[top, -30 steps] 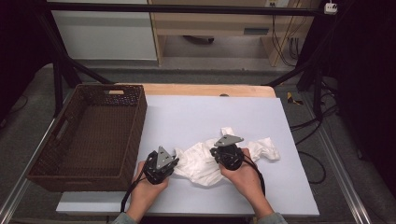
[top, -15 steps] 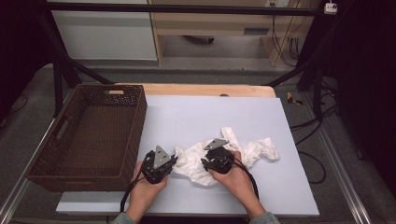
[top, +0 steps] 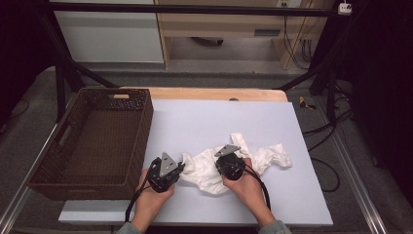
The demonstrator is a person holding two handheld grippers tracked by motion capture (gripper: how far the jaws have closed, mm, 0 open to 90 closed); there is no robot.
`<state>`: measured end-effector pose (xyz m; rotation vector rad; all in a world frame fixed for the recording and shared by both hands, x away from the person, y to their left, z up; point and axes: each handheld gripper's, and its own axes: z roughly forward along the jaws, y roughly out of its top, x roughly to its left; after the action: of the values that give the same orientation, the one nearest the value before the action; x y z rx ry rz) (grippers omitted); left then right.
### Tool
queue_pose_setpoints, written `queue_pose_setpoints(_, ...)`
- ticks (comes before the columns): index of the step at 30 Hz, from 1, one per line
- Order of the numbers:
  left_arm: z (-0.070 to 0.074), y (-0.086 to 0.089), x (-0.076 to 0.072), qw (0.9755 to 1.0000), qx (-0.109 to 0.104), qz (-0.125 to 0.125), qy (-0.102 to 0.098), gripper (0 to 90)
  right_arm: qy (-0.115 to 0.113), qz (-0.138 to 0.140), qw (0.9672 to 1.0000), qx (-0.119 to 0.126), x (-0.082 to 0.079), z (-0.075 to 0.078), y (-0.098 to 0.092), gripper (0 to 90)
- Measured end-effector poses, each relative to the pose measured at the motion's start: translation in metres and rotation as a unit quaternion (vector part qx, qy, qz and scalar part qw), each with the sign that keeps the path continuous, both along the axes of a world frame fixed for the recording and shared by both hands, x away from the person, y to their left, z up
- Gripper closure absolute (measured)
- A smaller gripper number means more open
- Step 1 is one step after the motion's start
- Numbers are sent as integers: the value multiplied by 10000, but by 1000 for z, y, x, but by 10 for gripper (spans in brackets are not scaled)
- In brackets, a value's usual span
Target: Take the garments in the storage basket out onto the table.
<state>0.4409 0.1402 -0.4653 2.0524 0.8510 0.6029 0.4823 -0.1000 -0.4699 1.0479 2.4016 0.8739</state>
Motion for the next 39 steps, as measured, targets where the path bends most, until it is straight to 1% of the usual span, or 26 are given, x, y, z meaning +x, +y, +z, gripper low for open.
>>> queue_pose_setpoints(2,0,0,0,10000,5,-1,2,854,-34,-51,9999,147,-1,3,-3,852)
queue_pose_setpoints(4,-1,0,0,10000,10,3,11,854,-98,-112,9994,312,-2,9,-8,852)
queue_pose_setpoints(5,-1,0,0,10000,16,-1,14,854,-142,-154,9988,449,-3,14,-13,852)
queue_pose_setpoints(9,-2,0,0,10000,38,2,18,854,-311,-316,9961,760,-4,30,-29,851)
queue_pose_setpoints(11,-2,0,0,10000,39,1,21,854,-452,-421,9946,828,-4,39,-40,851)
queue_pose_setpoints(14,-2,-1,0,10000,21,-7,7,854,-661,-632,9915,923,-7,53,-61,853)
queue_pose_setpoints(16,-1,-1,0,10000,24,-12,-1,854,-808,-837,9885,967,-11,60,-79,853)
queue_pose_setpoints(18,-1,-1,0,10000,25,-6,3,853,-910,-974,9866,945,-15,65,-93,853)
queue_pose_setpoints(19,-1,-1,0,10000,25,-4,4,854,-976,-1099,9848,926,-18,66,-102,853)
queue_pose_setpoints(20,-1,0,0,10000,17,12,3,854,-992,-1147,9843,900,-20,67,-109,853)
queue_pose_setpoints(21,-1,0,0,10000,18,14,5,853,-1033,-1250,9830,861,-22,67,-119,853)
queue_pose_setpoints(22,-1,0,0,10000,21,19,2,853,-1039,-1356,9815,860,-24,66,-127,854)
queue_pose_setpoints(23,-1,0,0,10000,33,22,-3,853,-1004,-1435,9808,862,-26,65,-134,854)
queue_pose_setpoints(25,-1,-1,-1,9999,142,22,-89,853,-991,-1593,9784,864,-28,60,-147,855)
queue_pose_setpoints(26,0,-2,-1,9998,151,19,-96,853,-958,-1651,9779,853,-29,58,-152,856)
queue_pose_setpoints(29,1,-1,-1,10000,65,32,-68,853,-911,-1817,9753,867,-32,49,-165,856)
queue_pose_setpoints(30,1,0,-1,10000,73,33,-59,854,-923,-1887,9738,873,-33,47,-168,857)
queue_pose_setpoints(31,1,0,-1,9999,81,32,-52,854,-936,-1919,9731,864,-35,46,-171,857)
queue_pose_setpoints(32,0,1,0,10000,80,33,-46,855,-931,-1939,9727,866,-36,46,-173,857)
queue_pose_setpoints(33,0,1,0,9999,94,31,-45,856,-967,-1982,9715,868,-39,47,-177,857)
queue_pose_setpoints(36,1,3,1,9999,76,58,-55,857,-1107,-2123,9664,940,-45,52,-187,857)
queue_pose_setpoints(39,2,6,1,9999,73,83,-45,859,-1177,-2274,9617,982,-52,56,-197,858)
